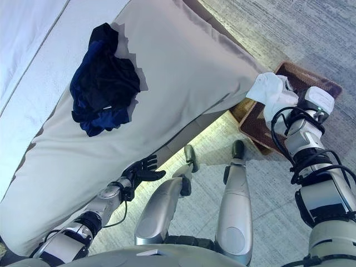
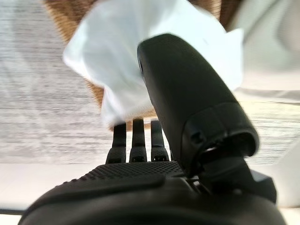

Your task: Pick up the clothes from the bed and place them into the basket

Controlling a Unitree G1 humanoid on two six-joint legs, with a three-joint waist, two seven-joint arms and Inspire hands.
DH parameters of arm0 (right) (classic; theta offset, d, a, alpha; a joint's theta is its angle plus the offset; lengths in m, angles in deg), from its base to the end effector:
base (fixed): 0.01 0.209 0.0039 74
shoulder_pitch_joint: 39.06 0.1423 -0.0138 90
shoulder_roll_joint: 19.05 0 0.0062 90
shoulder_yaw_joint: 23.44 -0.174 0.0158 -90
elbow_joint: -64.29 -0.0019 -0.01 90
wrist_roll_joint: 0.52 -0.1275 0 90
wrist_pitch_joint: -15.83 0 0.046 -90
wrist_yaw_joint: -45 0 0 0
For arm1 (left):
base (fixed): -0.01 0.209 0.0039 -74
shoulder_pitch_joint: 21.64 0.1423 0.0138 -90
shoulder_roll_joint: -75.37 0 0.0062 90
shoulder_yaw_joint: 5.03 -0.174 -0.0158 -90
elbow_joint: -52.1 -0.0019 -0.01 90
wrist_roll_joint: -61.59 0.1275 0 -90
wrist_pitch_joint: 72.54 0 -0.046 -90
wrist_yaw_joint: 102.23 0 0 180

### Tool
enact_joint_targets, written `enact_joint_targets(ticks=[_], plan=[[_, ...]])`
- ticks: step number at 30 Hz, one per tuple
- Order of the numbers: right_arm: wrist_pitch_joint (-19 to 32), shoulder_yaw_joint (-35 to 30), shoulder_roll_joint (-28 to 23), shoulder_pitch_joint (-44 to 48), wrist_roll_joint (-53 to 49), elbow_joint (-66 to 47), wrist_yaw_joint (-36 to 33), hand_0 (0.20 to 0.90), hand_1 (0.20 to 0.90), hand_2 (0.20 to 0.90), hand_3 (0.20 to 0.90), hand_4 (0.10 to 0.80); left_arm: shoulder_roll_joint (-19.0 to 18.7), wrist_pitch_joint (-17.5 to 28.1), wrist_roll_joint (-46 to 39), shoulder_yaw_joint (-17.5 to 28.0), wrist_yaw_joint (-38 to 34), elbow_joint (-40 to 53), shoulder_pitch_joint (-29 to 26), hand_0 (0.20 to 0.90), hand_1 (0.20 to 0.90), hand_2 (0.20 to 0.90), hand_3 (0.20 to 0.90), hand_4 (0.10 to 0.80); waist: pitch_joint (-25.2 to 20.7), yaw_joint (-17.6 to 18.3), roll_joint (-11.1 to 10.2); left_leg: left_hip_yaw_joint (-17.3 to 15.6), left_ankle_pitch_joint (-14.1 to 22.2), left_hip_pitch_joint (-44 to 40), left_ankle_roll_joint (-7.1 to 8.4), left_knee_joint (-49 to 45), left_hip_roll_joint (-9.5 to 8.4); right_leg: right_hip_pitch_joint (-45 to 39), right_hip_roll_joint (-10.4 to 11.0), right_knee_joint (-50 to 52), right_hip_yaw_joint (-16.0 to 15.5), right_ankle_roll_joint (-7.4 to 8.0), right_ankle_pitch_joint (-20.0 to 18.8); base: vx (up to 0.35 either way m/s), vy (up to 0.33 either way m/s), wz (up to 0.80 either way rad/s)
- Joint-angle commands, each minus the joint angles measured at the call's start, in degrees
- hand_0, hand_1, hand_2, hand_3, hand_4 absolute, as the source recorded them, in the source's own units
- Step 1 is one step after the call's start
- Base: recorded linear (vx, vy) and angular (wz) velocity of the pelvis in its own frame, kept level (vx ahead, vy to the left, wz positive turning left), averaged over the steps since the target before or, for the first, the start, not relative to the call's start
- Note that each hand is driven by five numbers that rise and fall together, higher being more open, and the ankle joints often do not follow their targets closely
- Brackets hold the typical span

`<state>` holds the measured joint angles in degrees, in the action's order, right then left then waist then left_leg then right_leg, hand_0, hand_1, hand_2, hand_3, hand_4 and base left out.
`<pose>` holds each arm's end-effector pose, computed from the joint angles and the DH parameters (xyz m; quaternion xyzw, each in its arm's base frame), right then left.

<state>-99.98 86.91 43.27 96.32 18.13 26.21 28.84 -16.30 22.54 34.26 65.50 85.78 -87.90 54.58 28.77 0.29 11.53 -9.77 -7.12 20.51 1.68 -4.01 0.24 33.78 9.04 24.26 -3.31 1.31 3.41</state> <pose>0.2911 -0.3066 0.1395 -0.5612 0.2027 -0.2915 0.7476 0.1947 0.1951 -0.0350 -0.0125 0.2949 -0.0796 0.9521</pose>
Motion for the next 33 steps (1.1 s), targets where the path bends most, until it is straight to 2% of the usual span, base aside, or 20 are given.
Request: enact_joint_targets(ticks=[1, 5, 7, 8, 10, 11, 13, 14, 17, 19, 21, 25, 27, 31, 33], plan=[[-1.74, 2.67, -8.52, 9.47, 0.93, 2.91, -4.54, 0.9, 0.9, 0.9, 0.9, 0.8, -1.71, 1.27, -2.25, -1.39, -0.29, 2.28, 0.85, 0.9, 0.9, 0.9, 0.9, 0.8, 0.99, 0.21, 3.99, 3.85, 6.14, 1.79, 1.11, -6.82, -2.1, -4.08, -0.66, 2.12, -5.87, -2.28, 7.3, 0.006, 0.044, 0.12], [-2.8, 2.06, -9.9, 8.85, 0.15, 7.2, -4.28, 0.9, 0.9, 0.9, 0.9, 0.8, -1.82, 0.37, -2.39, -1.79, -0.17, 2.94, 1.32, 0.9, 0.9, 0.9, 0.9, 0.8, 0.97, -0.18, 3.92, 4.17, 5.28, 0.45, 1.24, -4.66, -1.91, -5.38, -0.83, 1.01, -6.19, -2.1, 6.97, 0.015, 0.043, 0.12], [-1.01, 0.11, -11.05, 6.74, -2.18, 5.68, -7.87, 0.9, 0.9, 0.9, 0.9, 0.8, -2.41, -0.69, -1.96, -1.63, 0.16, 3.1, 2.12, 0.9, 0.9, 0.9, 0.9, 0.8, 0.63, -0.24, 2.9, 4.46, 5.32, -1.03, 1.16, -3.84, -1.69, -7.02, -1.02, -0.45, -6.58, -1.78, 6.21, 0.041, 0.047, 0.14], [1.36, -0.52, -11.34, 6.1, -2.95, 4.16, -9.7, 0.9, 0.9, 0.9, 0.9, 0.8, -2.52, -0.85, -1.65, -1.48, 0.21, 2.88, 2.45, 0.9, 0.9, 0.9, 0.9, 0.8, 0.41, -0.23, 2.37, 4.49, 5.4, -1.63, 1.15, -3.46, -1.48, -7.68, -1.14, -1.11, -6.71, -1.62, 5.87, 0.067, 0.076, 0.23], [2.75, -2.31, -11.5, 4.07, -1.77, -4.17, -11.06, 0.9, 0.9, 0.9, 0.9, 0.8, -2.71, -1.53, -1.38, -0.86, 0.34, 2.81, 3.56, 0.9, 0.9, 0.9, 0.9, 0.8, -0.35, -0.04, 1.11, 4.63, 5.77, -3.22, 1.2, -2.66, -1.21, -9.58, -1.54, -3.42, -6.72, -1.18, 4.9, 0.029, 0.108, 0.15], [4.61, -3.61, -11.29, 2.92, -0.56, -10.27, -11.54, 0.9, 0.9, 0.9, 0.9, 0.8, -2.75, -2.03, -1.53, -0.22, 0.35, 2.62, 4.08, 0.9, 0.9, 0.9, 0.9, 0.8, -0.81, 0.04, 0.46, 4.28, 4.91, -3.34, 0.75, -2.29, -0.86, -10.07, -1.91, -5.23, -7.0, -1.3, 2.66, -0.001, 0.148, 0.08], [6.02, -5.95, -9.03, 0.46, 4.04, -23.26, -7.32, 0.9, 0.9, 0.9, 0.9, 0.8, -2.39, -3.16, -1.29, 1.79, 0.65, 0.9, 4.57, 0.9, 0.9, 0.9, 0.9, 0.8, -2.26, 0.24, -1.93, 4.15, 6.07, -5.31, 0.45, -2.23, -0.99, -12.7, -2.06, -7.76, -6.6, -0.49, 1.7, 0.074, 0.179, 0.06], [7.88, -6.27, -8.0, -0.53, 5.54, -26.28, -5.88, 0.9, 0.9, 0.9, 0.9, 0.8, -2.25, -3.58, -1.02, 2.57, 0.85, 0.22, 4.66, 0.9, 0.9, 0.9, 0.9, 0.8, -2.82, 0.07, -2.89, 4.2, 6.55, -5.93, 0.28, -2.47, -1.12, -13.81, -1.95, -8.66, -6.71, -0.24, 1.33, 0.098, 0.139, 0.02], [11.88, -5.35, -5.81, -2.58, 7.47, -31.23, -0.52, 0.9, 0.9, 0.9, 0.9, 0.8, -1.92, -4.62, 0.46, 4.31, 1.01, -1.59, 5.08, 0.9, 0.9, 0.9, 0.9, 0.8, -4.92, -1.18, -5.86, 4.59, 7.97, -7.5, -0.23, -3.24, -1.44, -17.47, -1.36, -11.4, -7.89, 0.49, 0.32, 0.109, 0.119, 0.12], [13.79, -4.4, -5.04, -2.8, 7.23, -31.74, 1.3, 0.9, 0.9, 0.9, 0.9, 0.8, -1.93, -4.8, 1.32, 4.61, 1.25, -2.24, 5.28, 0.9, 0.9, 0.9, 0.9, 0.8, -5.6, -1.94, -7.01, 4.97, 8.49, -8.02, -0.51, -3.64, -1.62, -18.99, -1.09, -12.34, -8.47, 0.73, -0.06, 0.066, 0.087, 0.25], [17.57, -2.03, -3.38, -2.66, 7.28, -31.34, 3.96, 0.9, 0.9, 0.9, 0.9, 0.8, -1.83, -5.13, 2.9, 4.31, 1.32, -3.56, 5.74, 0.9, 0.9, 0.9, 0.9, 0.8, -6.58, -3.68, -8.7, 5.88, 9.21, -9.12, -1.06, -4.15, -2.0, -21.72, -0.52, -13.57, -9.74, 1.24, -0.6, 0.09, 0.114, 0.3], [19.92, 4.45, 0.5, -0.34, 9.45, -28.48, 6.56, 0.9, 0.9, 0.9, 0.9, 0.8, -1.73, -6.69, 8.18, 3.84, 0.63, -7.02, 6.32, 0.9, 0.9, 0.9, 0.9, 0.8, -8.23, -8.53, -11.21, 8.98, 9.95, -11.64, -2.37, -3.63, -3.05, -26.91, 0.96, -15.69, -12.64, 2.97, -1.7, 0.148, 0.153, 0.44], [20.1, 6.03, 1.46, 0.99, 10.25, -26.84, 6.07, 0.9, 0.9, 0.9, 0.9, 0.8, -2.22, -6.68, 10.2, 3.15, 0.96, -7.27, 6.58, 0.9, 0.9, 0.9, 0.9, 0.8, -8.45, -10.18, -11.61, 10.05, 10.08, -11.91, -2.77, -3.62, -3.29, -27.85, 1.44, -15.73, -13.58, 3.34, -2.08, 0.113, 0.085, 0.56], [19.68, 10.54, 4.53, 7.51, 12.13, -21.36, 0.91, 0.9, 0.9, 0.9, 0.9, 0.8, -4.47, -6.65, 11.0, 1.64, 0.87, -8.17, 6.05, 0.9, 0.9, 0.9, 0.9, 0.8, -8.46, -15.36, -12.81, 12.87, 10.31, -11.07, -3.64, -4.11, -3.98, -29.64, 2.9, -15.02, -16.97, 3.56, -2.89, 0.083, 0.095, 0.5], [19.6, 11.15, 5.3, 8.8, 12.71, -20.1, -0.11, 0.9, 0.9, 0.9, 0.9, 0.8, -4.86, -6.75, 10.51, 1.77, 0.66, -8.26, 6.31, 0.9, 0.9, 0.9, 0.9, 0.8, -8.41, -16.55, -12.93, 13.77, 10.31, -10.67, -3.74, -4.25, -4.26, -30.11, 3.21, -14.93, -17.81, 3.65, -2.96, 0.055, 0.081, 0.55]])
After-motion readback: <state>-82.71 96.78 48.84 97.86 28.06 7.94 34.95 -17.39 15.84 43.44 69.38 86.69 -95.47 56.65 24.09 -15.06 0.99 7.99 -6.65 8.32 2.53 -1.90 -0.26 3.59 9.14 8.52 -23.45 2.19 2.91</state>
